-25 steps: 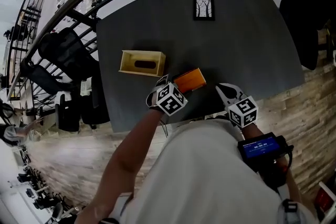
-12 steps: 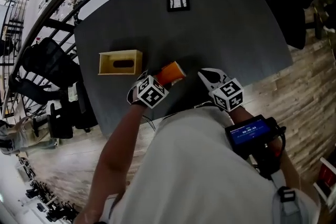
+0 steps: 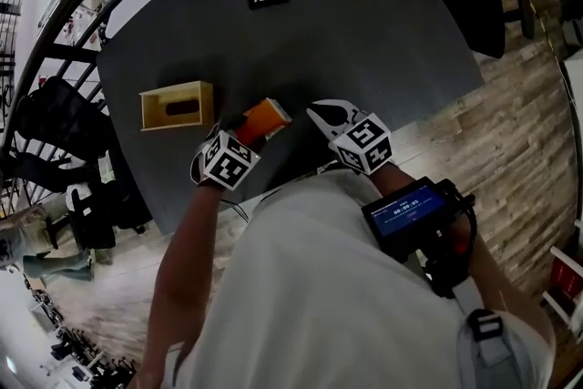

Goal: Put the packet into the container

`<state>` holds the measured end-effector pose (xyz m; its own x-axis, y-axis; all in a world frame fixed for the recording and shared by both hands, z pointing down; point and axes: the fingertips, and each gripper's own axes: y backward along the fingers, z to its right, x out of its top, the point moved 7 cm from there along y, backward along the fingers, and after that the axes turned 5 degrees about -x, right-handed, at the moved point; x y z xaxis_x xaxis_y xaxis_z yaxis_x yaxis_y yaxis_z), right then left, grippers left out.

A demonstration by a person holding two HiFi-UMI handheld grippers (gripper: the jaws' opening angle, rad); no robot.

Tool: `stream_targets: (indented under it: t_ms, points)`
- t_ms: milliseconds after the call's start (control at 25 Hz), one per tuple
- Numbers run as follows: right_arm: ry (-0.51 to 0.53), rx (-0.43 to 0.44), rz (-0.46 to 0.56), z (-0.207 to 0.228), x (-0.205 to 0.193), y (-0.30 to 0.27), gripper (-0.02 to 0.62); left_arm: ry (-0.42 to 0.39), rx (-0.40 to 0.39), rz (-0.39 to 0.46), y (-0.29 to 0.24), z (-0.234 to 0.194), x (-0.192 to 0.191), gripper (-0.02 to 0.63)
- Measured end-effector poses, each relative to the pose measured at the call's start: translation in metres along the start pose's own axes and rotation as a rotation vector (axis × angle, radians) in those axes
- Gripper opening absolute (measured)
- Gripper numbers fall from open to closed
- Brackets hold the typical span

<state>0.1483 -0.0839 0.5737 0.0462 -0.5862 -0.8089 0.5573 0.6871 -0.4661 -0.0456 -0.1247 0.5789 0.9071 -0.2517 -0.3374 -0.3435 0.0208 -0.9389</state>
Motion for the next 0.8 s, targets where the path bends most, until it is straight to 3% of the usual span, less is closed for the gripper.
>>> stream_targets:
  t_ms: [360,480,800]
  points:
    - [0.004,0.047,0.012,0.003,-0.010,-0.015,0.009,0.049,0.052,0.031,0.010,0.011,-0.016,0.253]
    - [-0.002,0.020,-0.014,0.009,-0.020,0.004,0.009,0.030,0.015,0.056,0.007,0.028,-0.010,0.250]
    - [0.042,0.014,-0.002,-0.006,-0.004,0.006,0.009,-0.013,0.040,0.092,0.037,0.033,-0.011,0.245]
